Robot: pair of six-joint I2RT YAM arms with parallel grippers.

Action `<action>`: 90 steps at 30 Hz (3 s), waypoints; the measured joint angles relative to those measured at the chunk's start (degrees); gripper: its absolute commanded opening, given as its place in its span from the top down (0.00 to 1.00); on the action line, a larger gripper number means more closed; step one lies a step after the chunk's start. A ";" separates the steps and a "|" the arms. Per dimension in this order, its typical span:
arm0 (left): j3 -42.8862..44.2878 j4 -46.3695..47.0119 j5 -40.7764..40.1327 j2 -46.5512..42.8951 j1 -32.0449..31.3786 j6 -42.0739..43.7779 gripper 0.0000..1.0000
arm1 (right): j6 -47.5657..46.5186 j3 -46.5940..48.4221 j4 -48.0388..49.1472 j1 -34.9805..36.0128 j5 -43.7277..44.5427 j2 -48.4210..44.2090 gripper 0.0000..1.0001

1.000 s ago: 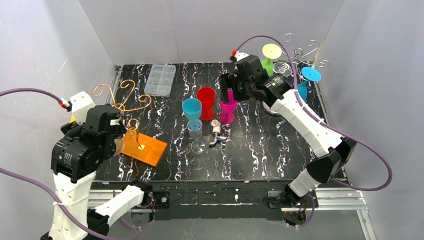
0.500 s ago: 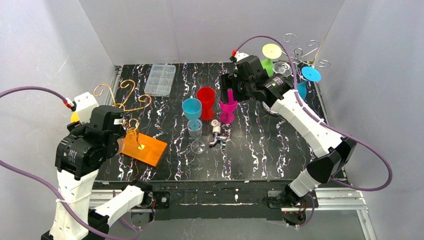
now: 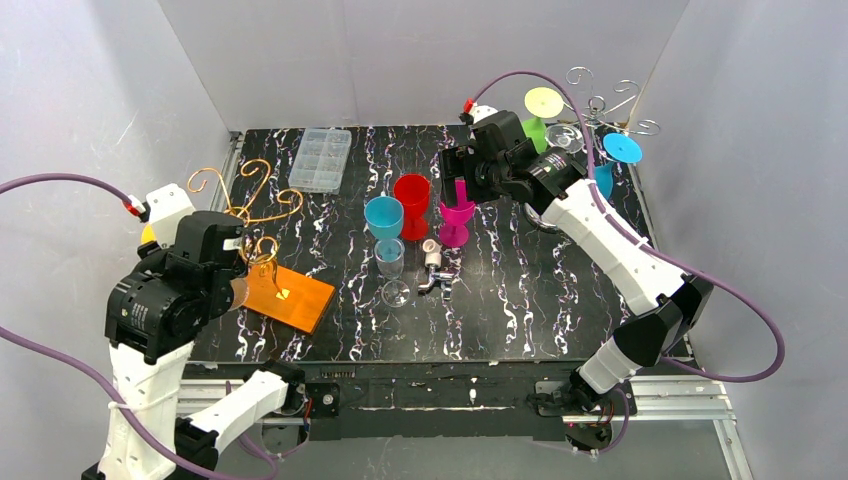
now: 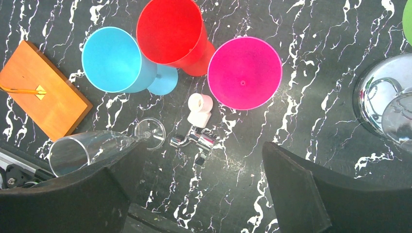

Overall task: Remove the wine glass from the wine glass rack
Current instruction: Pick up the wine glass from the wine rack.

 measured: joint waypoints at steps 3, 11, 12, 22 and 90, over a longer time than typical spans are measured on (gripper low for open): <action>1.49 0.00 0.79 0.46 0.00 0.22 0.58 | 0.00 -0.02 0.02 0.00 0.00 0.00 0.02; 4.90 0.00 1.70 1.22 0.00 1.16 0.65 | 0.02 -0.04 0.02 0.00 0.00 0.00 0.02; 4.92 -0.02 1.38 1.22 0.00 1.27 0.66 | 0.02 -0.04 0.02 0.00 -0.02 0.00 0.02; 3.56 0.00 -1.77 1.11 0.00 1.20 0.66 | 0.02 -0.07 0.02 0.00 -0.20 0.00 0.02; -3.96 6.43 -7.78 2.45 0.50 8.20 0.66 | 0.00 -1.03 0.02 0.00 -0.61 0.02 0.02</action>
